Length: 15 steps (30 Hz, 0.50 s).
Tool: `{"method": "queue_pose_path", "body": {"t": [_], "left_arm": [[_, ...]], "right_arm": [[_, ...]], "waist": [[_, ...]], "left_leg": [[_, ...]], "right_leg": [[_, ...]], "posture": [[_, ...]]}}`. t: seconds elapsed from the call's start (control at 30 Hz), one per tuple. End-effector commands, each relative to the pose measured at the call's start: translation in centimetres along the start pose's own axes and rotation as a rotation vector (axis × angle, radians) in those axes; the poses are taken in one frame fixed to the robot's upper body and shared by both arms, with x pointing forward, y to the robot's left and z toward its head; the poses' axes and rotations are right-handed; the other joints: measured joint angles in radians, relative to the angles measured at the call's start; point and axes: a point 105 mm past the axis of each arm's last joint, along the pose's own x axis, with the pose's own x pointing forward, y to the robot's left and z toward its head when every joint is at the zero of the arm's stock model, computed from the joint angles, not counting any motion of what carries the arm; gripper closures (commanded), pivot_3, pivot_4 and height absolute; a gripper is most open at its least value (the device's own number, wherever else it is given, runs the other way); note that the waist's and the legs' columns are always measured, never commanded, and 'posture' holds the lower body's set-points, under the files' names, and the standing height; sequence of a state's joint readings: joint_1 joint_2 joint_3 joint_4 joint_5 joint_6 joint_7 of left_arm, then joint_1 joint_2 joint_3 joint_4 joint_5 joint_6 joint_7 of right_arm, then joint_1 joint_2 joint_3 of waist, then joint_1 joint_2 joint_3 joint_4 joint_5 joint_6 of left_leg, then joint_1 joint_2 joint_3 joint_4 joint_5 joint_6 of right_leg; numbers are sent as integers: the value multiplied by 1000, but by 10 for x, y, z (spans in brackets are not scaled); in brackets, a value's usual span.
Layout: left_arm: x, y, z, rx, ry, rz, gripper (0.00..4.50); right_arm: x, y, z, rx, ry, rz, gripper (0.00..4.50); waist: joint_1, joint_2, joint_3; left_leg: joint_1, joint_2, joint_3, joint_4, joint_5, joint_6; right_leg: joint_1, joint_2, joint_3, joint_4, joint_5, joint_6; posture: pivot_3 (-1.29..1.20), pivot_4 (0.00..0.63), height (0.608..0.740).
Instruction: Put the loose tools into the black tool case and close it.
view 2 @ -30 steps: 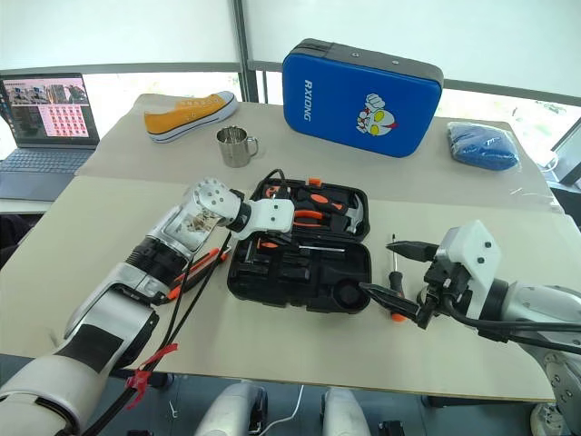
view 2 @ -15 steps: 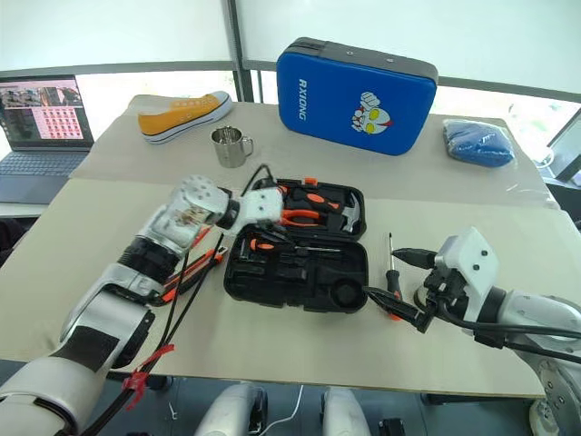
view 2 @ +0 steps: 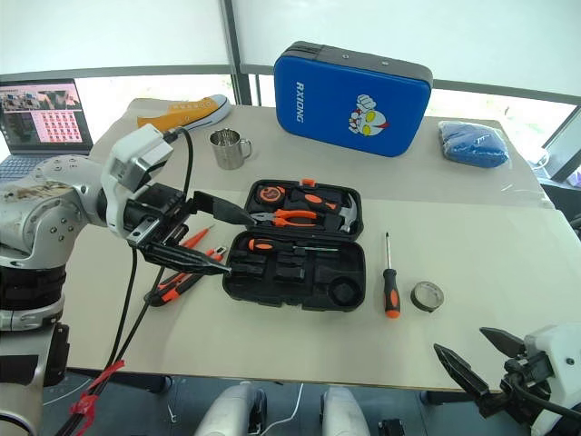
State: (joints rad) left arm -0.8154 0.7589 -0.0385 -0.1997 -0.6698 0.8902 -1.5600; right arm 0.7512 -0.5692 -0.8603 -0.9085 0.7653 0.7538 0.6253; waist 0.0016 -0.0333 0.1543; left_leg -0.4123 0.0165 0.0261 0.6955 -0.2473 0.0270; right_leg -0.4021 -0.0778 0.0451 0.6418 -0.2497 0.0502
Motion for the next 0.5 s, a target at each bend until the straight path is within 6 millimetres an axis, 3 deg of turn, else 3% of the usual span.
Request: {"method": "queue_pose_path", "body": {"t": [0.03,0.17,0.3,0.5], "left_arm": [[10,-1,3,62,13,-23,65],[16,3,-2,116,48,-13,65],[18,9,-5,164,79,33,65],[16,11,-4,177,93,52,65]], "right_arm": [[21,13,12,-6,-51,30,0],[57,21,19,26,-97,27,0],[86,20,13,32,-68,-22,0],[109,22,2,7,-23,-19,0]], "waist": [[-3,0,0],[-8,0,0],[-7,0,0],[-5,0,0]], "left_leg": [[0,0,0,0,0,0],[-1,-1,0,-1,0,0],[-2,-2,0,-1,0,0],[-3,-3,0,-1,0,0]], "right_leg": [[0,0,0,0,0,-1],[-1,1,0,1,-1,-2],[-2,1,0,1,-1,-2],[-3,1,0,1,-1,-2]], "posture": [[0,150,739],[0,150,739],[0,150,739],[0,150,739]]}}
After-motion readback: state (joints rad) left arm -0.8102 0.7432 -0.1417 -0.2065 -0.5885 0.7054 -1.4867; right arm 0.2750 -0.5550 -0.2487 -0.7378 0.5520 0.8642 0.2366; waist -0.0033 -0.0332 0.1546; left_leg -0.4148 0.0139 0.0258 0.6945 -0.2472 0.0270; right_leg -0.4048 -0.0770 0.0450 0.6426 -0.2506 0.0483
